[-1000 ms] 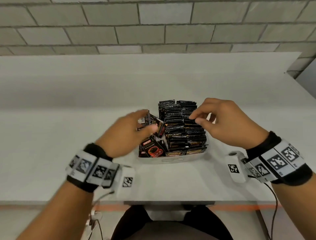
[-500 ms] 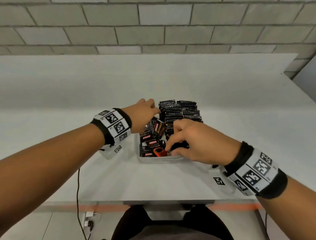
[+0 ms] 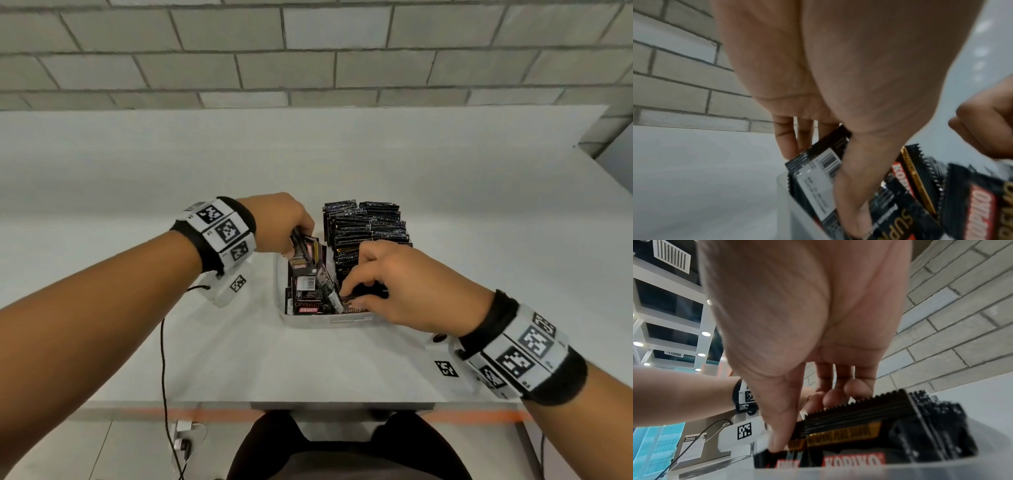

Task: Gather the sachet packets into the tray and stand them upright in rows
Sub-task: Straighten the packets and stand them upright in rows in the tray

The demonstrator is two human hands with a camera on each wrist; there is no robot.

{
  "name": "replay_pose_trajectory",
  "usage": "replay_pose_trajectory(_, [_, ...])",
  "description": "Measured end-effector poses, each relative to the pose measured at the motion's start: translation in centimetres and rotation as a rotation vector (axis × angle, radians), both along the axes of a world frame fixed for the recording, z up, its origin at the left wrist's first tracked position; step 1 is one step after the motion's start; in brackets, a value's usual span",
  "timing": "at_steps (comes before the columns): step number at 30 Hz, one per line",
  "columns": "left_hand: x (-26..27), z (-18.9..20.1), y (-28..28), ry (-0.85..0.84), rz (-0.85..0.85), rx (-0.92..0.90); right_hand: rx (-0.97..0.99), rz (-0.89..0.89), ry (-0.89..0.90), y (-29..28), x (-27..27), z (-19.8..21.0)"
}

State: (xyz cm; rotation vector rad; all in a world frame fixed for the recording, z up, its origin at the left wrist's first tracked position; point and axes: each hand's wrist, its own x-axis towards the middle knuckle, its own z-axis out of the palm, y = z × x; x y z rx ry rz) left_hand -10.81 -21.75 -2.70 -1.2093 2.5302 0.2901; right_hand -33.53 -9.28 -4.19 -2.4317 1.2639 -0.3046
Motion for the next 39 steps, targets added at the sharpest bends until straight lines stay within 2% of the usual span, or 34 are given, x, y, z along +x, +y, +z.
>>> replay_pose_trajectory(5, [3.1,2.7,1.4,0.311,0.176,-0.010,0.043,-0.015,-0.051,0.1,-0.3,0.3])
replay_pose_trajectory(8, [4.7,3.0,2.8,0.706,0.352,0.154,0.045,-0.047,-0.130,-0.1,-0.1,1.0])
replay_pose_trajectory(11, [4.4,2.5,5.6,1.101,0.441,0.382,0.010,-0.178,-0.349,-0.4,0.3,2.0])
replay_pose_trajectory(15, [2.4,1.1,8.6,1.343,0.471,0.489,0.058,-0.253,-0.656,-0.5,1.7,3.3])
replay_pose_trajectory(20, [0.4,0.0,11.0,1.550,0.616,0.743,0.124,-0.286,-0.777,-0.8,2.4,2.8])
replay_pose_trajectory(25, [0.2,-0.1,12.2,1.601,0.743,0.944,0.194,-0.302,-0.760,-0.7,2.2,2.1])
replay_pose_trajectory(30, [0.7,-0.2,12.2,1.676,0.845,0.902,0.055,-0.401,-0.669,-0.4,1.3,2.4])
replay_pose_trajectory(32, [1.3,-0.2,12.1,1.654,0.878,0.825,0.005,-0.434,-0.754,-0.2,0.8,3.0])
replay_pose_trajectory(35, [2.3,-0.6,12.0,1.585,0.866,0.711,0.083,-0.401,-1.025,0.1,-0.3,3.8])
replay_pose_trajectory(37, [3.0,-0.8,12.0,1.479,0.796,0.657,0.190,-0.308,-1.164,0.5,-0.9,3.9])
replay_pose_trajectory(39, [3.6,-1.0,12.2,1.316,0.636,0.628,0.286,-0.276,-1.239,1.0,-1.2,4.0])
